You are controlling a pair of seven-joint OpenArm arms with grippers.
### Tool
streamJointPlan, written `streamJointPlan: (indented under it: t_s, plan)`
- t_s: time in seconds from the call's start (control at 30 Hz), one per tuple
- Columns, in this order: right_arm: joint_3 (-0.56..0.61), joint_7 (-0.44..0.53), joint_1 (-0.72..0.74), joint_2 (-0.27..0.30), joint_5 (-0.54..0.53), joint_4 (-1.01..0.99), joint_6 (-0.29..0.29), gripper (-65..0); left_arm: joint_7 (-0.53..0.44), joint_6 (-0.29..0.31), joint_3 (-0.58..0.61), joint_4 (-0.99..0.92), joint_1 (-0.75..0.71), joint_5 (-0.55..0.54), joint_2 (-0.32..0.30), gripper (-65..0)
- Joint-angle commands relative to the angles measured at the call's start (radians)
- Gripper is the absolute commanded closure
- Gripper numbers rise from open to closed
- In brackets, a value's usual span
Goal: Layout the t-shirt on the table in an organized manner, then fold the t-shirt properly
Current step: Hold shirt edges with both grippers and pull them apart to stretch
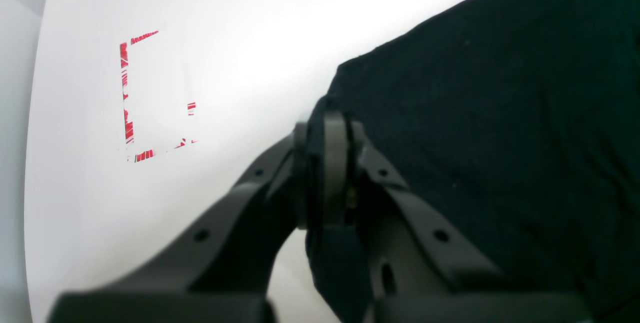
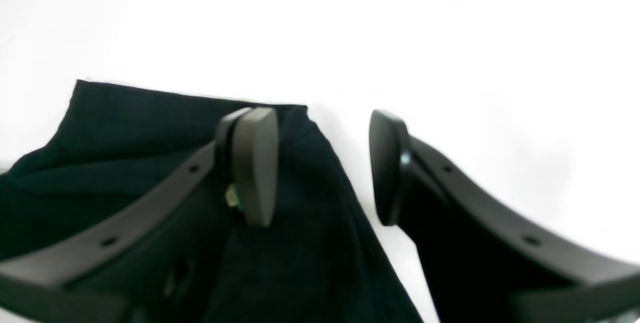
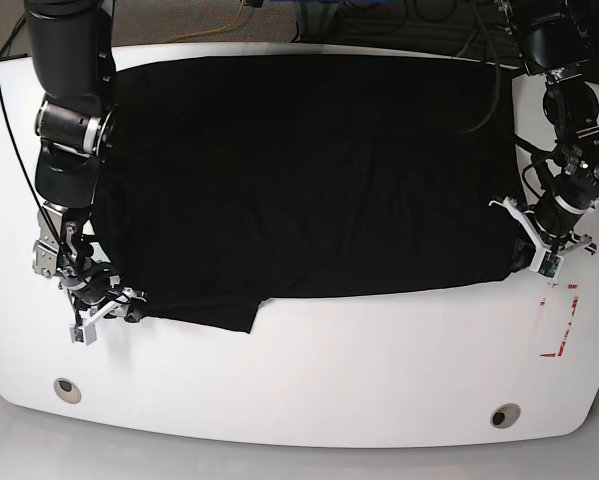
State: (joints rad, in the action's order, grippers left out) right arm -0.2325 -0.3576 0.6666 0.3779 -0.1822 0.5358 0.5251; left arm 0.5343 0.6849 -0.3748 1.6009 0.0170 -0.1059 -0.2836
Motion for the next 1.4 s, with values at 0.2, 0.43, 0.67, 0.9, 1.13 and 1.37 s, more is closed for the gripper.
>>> streamJointPlan:
  t_s: [0.2, 0.43, 0.67, 0.9, 1.13, 1.37]
  plan:
    - [-0.001, 0.061, -0.02, 0.019, -0.01, -0.013, 0.008, -27.8, -0.023, -0.004, -0.006, 0.019, 0.019, -0.013, -0.015, -2.3]
    - [-0.001, 0.062, -0.051, -0.006, -0.012, -0.013, 0.014, -27.8, -0.023, -0.004, -0.006, 0.019, 0.019, -0.013, -0.015, -2.3]
    - [-0.001, 0.062, -0.057, -0.027, -0.012, -0.013, 0.014, -27.8, -0.023, -0.004, -0.006, 0.022, 0.019, -0.013, -0.026, -2.3]
    - [-0.001, 0.062, -0.057, -0.047, -0.012, -0.013, 0.014, -27.5, -0.023, -0.004, -0.006, 0.02, 0.019, -0.013, -0.036, -2.3]
    - [-0.001, 0.062, -0.057, -0.047, -0.012, -0.013, 0.014, -16.0, -0.023, -0.004, -0.006, 0.02, 0.019, -0.013, -0.036, -2.3]
    - [0.0, 0.062, -0.057, -0.044, -0.012, -0.012, 0.014, -0.1, -0.024, -0.004, -0.006, 0.019, 0.019, -0.013, -0.036, -2.3]
